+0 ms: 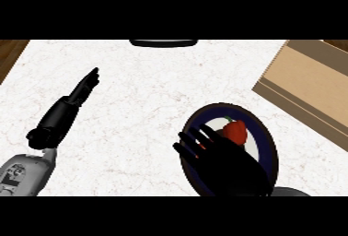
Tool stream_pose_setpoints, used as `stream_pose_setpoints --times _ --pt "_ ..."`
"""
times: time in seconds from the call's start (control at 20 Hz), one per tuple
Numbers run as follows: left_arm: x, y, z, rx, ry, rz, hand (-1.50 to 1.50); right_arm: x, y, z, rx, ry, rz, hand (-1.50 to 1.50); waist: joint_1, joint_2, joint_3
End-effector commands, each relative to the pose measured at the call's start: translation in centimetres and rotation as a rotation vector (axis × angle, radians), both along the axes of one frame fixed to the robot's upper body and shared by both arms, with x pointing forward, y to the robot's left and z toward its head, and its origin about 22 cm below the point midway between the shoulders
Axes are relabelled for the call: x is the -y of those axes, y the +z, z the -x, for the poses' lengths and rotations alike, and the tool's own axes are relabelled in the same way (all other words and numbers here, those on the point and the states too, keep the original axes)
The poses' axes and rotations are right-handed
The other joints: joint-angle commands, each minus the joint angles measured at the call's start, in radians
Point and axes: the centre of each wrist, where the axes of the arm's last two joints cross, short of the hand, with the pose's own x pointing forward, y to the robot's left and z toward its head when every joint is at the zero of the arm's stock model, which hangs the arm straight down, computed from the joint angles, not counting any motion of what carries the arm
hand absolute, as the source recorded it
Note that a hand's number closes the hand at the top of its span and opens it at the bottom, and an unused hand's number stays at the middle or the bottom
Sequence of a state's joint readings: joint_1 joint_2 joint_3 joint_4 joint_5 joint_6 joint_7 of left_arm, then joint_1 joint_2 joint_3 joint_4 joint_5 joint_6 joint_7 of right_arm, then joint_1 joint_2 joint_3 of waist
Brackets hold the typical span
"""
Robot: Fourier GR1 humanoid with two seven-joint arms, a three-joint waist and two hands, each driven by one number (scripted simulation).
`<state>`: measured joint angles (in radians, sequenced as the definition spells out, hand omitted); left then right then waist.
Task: Pick the tomato from the plate and place it in the cardboard box
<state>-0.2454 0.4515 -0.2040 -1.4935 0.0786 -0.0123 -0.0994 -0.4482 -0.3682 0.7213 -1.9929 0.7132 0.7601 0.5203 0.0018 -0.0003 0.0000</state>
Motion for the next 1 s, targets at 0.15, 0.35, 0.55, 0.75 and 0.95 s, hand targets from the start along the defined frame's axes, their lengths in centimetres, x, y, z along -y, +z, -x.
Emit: stream_pose_setpoints --times 0.15,0.35,0.55,0.75,0.95 --pt "-1.3 1.1 0.4 -0.003 -0.004 0.01 0.0 -0.7 -1.8 -1.2 0.024 -0.02 0.075 -1.5 0.003 0.0 0.0" --pt "0.8 -0.3 0.5 0.001 -0.002 0.002 0.0 -1.5 -2.9 -2.8 0.042 -0.043 0.096 -1.5 0.003 0.0 0.0" --pt "-1.2 -0.4 1.4 -0.001 -0.003 0.018 0.0 0.4 -4.3 -3.2 0.006 -0.022 0.059 -1.5 0.004 0.0 0.0" --pt "-0.3 0.1 -0.1 0.016 -0.002 0.014 0.0 -1.2 -5.7 -3.6 -0.025 -0.027 0.056 -1.5 0.002 0.001 0.0" --pt "0.2 0.4 1.6 0.003 0.011 0.007 0.0 0.7 -8.5 -3.2 -0.029 -0.024 0.086 -1.5 0.004 0.0 0.0"
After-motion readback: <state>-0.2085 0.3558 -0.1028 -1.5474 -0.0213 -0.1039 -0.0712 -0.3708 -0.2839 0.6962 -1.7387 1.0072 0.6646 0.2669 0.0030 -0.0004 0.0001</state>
